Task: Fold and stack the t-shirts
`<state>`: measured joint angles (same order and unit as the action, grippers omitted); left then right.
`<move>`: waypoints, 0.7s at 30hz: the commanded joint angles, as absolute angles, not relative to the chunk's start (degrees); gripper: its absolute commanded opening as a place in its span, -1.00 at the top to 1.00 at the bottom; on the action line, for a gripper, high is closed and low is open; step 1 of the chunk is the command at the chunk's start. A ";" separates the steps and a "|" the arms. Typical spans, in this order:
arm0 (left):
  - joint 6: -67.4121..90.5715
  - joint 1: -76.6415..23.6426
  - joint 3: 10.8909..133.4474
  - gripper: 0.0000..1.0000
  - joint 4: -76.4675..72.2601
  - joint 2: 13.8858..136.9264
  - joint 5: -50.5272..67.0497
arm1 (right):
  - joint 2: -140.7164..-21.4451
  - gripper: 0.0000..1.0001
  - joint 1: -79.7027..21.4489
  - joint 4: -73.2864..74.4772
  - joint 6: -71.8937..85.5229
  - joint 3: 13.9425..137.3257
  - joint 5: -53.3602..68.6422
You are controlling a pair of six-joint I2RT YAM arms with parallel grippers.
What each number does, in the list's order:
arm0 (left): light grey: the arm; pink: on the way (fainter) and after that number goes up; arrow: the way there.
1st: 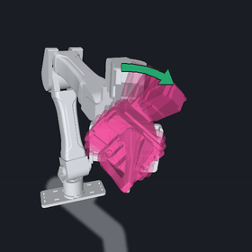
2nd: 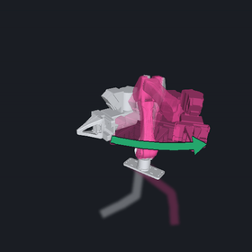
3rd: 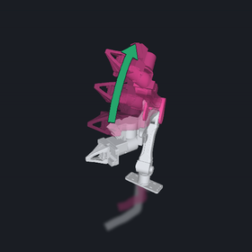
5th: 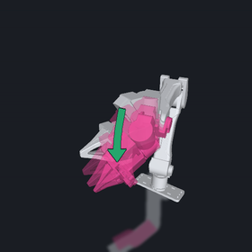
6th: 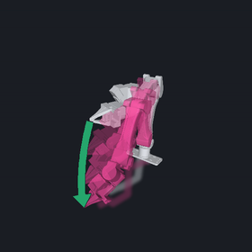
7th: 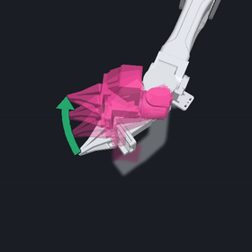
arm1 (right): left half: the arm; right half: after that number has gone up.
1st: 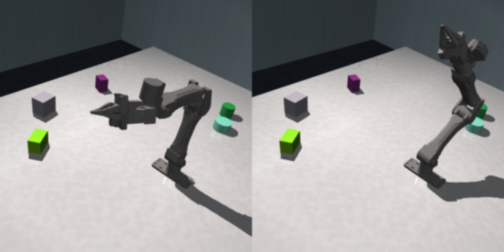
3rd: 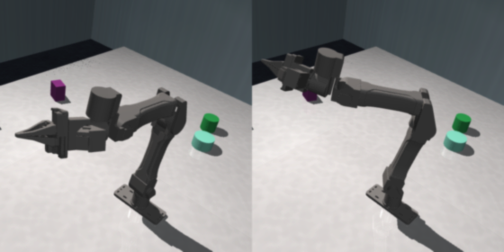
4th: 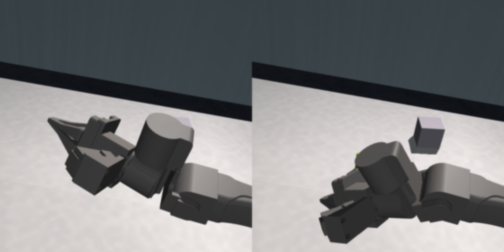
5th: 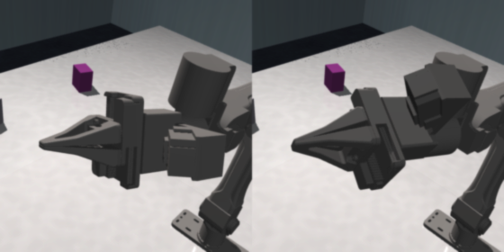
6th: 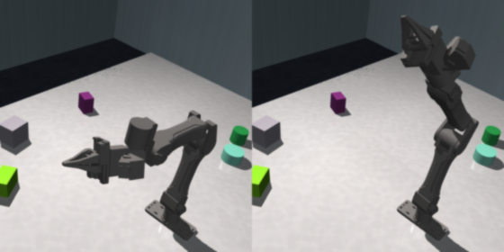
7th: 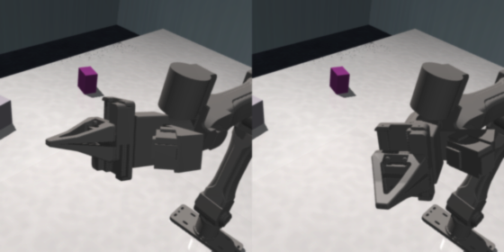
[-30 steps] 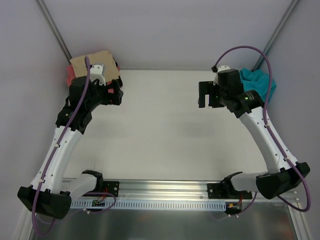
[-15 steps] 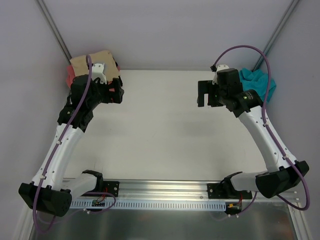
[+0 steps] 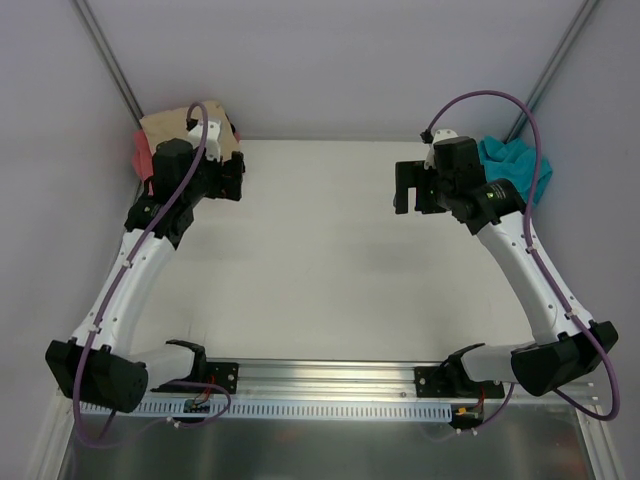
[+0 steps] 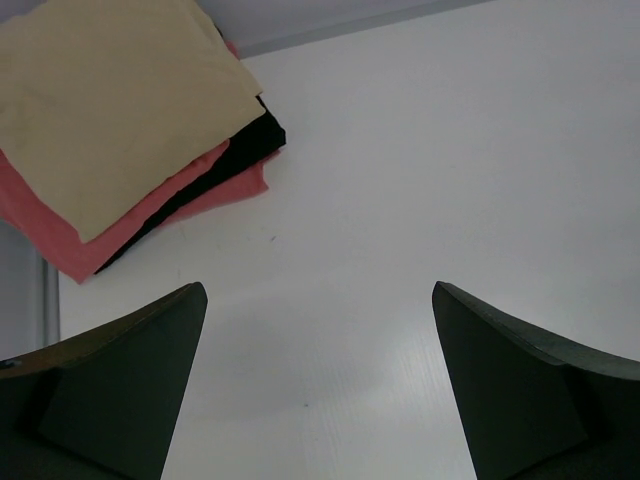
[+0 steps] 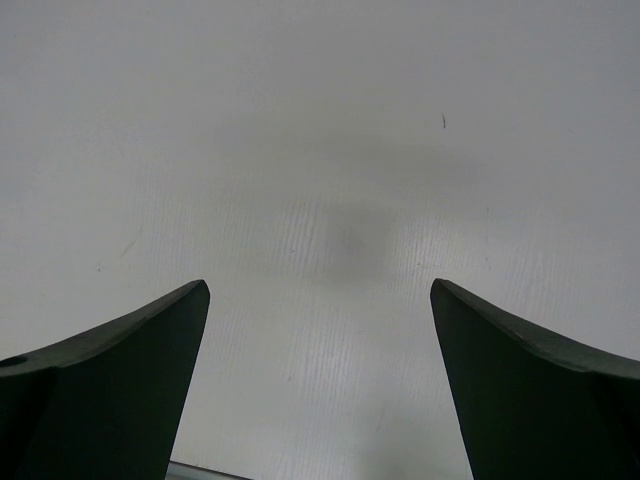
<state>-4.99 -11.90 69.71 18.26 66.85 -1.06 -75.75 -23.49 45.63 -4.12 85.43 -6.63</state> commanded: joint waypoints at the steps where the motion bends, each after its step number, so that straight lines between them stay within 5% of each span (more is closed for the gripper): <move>1: -10.99 -10.99 75.56 -0.97 16.78 73.18 -4.83 | -75.59 -0.99 -23.29 44.47 -4.84 85.70 -6.50; 9: -5.81 -0.81 85.77 -0.97 16.60 84.62 1.91 | -74.62 -0.99 -23.12 46.58 -5.36 85.08 -7.47; 21: -3.43 9.14 120.21 -0.97 34.70 106.86 6.60 | -76.29 -0.99 -22.50 51.85 -6.42 87.01 -7.91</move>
